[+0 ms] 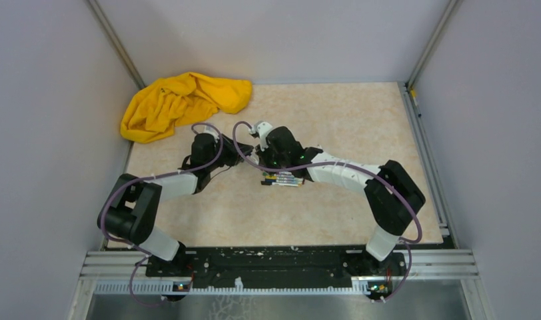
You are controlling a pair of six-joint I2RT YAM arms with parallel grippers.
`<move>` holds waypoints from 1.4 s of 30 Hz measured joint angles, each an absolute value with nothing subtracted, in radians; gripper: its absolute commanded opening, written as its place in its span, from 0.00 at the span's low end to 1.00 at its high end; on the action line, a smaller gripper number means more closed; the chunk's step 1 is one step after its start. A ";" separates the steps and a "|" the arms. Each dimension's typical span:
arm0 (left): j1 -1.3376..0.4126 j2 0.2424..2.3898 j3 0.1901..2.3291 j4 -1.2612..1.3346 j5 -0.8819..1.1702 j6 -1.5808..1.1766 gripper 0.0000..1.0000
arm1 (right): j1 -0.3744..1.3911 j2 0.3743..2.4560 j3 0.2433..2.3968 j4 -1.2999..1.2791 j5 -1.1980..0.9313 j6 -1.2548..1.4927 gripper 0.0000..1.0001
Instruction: Open the pen caps
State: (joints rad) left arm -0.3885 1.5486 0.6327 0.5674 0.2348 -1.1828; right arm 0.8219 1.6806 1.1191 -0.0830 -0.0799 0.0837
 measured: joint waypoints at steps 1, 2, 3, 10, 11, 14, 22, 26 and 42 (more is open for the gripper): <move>-0.389 1.549 0.629 0.569 0.231 -1.178 0.00 | 0.822 1.681 1.119 -0.082 -0.079 0.084 0.00; -0.388 1.549 0.624 0.569 0.225 -1.172 0.00 | 0.823 1.680 1.119 -0.081 -0.079 0.084 0.00; -0.387 1.549 0.617 0.569 0.224 -1.174 0.00 | 0.823 1.678 1.117 -0.081 -0.081 0.087 0.00; -0.397 1.519 0.571 0.576 0.229 -1.162 0.00 | 0.848 1.653 1.071 -0.069 -0.084 0.089 0.17; -0.398 1.508 0.564 0.576 0.229 -1.155 0.00 | 0.855 1.648 1.067 -0.069 -0.083 0.088 0.18; -0.403 1.465 0.542 0.576 0.235 -1.138 0.00 | 0.874 1.632 1.060 -0.068 -0.082 0.087 0.20; -0.430 1.345 0.476 0.574 0.241 -1.109 0.00 | 0.918 1.579 1.016 -0.059 -0.076 0.108 0.22; -0.458 1.309 0.464 0.566 0.239 -1.102 0.00 | 0.934 1.562 0.992 -0.045 -0.070 0.124 0.22; -0.517 1.220 0.416 0.556 0.194 -1.102 0.00 | 0.973 1.511 0.973 -0.054 0.006 0.163 0.00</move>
State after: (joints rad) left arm -0.5175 1.2198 0.4160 0.5560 0.1936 -1.1023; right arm 0.9730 1.5112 0.9730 -0.0540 0.0055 0.1631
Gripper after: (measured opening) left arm 0.173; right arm 0.047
